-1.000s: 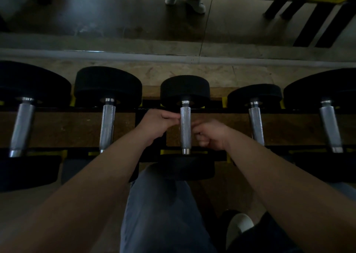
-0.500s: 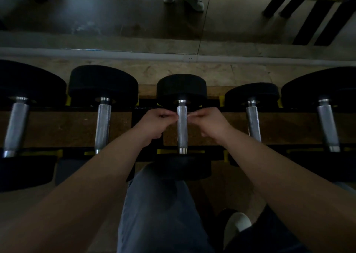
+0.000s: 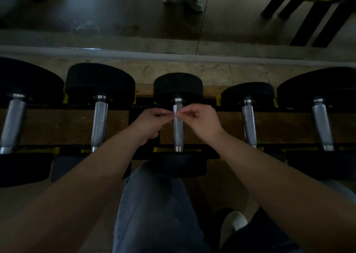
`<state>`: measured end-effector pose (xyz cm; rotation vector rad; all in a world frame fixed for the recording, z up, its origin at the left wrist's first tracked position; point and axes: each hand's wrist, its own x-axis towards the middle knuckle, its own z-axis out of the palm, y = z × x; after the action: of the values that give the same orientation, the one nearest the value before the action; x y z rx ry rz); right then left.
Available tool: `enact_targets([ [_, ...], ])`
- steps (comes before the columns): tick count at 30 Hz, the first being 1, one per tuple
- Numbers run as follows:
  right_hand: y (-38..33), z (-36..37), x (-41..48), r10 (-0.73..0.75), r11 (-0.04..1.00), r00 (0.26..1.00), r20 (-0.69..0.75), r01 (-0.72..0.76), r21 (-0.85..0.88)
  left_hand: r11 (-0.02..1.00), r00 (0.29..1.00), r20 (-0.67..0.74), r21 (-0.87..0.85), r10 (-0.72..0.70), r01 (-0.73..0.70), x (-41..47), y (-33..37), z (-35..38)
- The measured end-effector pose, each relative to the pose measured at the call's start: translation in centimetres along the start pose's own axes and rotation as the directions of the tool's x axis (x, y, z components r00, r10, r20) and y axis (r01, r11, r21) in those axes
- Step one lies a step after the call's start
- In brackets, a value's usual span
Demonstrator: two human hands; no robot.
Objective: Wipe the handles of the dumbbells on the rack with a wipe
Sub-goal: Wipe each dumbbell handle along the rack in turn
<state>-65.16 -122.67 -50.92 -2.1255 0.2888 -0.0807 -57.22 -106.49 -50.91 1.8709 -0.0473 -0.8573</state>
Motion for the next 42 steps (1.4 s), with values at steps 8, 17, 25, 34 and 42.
enact_targets([
  [8,0.3,-0.3,0.8,-0.272,0.897,0.933,0.234,0.334,-0.29,0.993,0.997,0.024,-0.093,-0.075,0.077,-0.3,-0.1,-0.2],
  [17,0.3,-0.3,0.0,-0.32,0.802,0.904,0.284,0.418,-0.426,0.994,0.998,0.013,-0.084,-0.068,0.069,-0.4,-0.3,-0.2],
  [25,0.0,0.2,0.5,-0.328,0.817,0.92,0.213,0.39,-0.425,0.99,0.997,0.021,-0.118,-0.071,0.073,-0.7,-0.2,0.0],
  [34,-1.3,-0.6,0.9,-0.3,0.731,0.823,0.482,0.523,-0.438,0.992,0.994,0.014,-0.071,-0.104,0.105,-0.6,-0.3,0.0],
  [42,0.2,-1.6,0.2,-0.35,0.766,0.903,0.248,0.428,-0.479,0.991,0.992,0.011,-0.05,-0.125,0.125,-0.2,-0.2,0.1],
])
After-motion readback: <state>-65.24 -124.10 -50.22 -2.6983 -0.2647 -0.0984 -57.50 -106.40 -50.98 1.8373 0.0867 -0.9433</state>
